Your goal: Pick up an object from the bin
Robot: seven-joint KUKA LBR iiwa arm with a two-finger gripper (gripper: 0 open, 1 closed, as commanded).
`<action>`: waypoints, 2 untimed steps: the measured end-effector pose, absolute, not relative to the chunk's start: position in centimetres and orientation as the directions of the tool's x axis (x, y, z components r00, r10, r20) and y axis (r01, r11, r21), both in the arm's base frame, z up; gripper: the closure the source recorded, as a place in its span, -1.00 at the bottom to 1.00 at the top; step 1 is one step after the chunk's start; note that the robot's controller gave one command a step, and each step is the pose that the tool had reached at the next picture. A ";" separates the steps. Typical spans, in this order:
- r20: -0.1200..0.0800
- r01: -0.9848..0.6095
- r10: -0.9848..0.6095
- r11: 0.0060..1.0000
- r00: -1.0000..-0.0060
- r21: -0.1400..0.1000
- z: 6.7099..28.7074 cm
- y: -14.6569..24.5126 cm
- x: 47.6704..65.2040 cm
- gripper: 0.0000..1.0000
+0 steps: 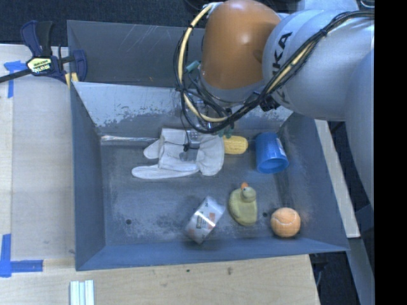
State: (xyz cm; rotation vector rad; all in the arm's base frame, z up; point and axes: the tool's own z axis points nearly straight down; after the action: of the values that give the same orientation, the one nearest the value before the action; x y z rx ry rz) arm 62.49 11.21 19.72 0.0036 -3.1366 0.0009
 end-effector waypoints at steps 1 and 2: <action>-0.003 -0.001 -0.001 1.000 -1.000 0.001 20.3 11.2 62.6 -1.00; -0.009 -0.053 -0.053 0.999 -0.999 0.001 16.0 11.2 62.3 -1.00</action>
Offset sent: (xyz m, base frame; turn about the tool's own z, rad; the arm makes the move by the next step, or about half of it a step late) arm -0.0141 -0.0008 -0.1253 -0.1485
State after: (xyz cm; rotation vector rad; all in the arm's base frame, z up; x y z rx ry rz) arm 62.29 11.19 16.03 0.0841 -3.1491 -0.0017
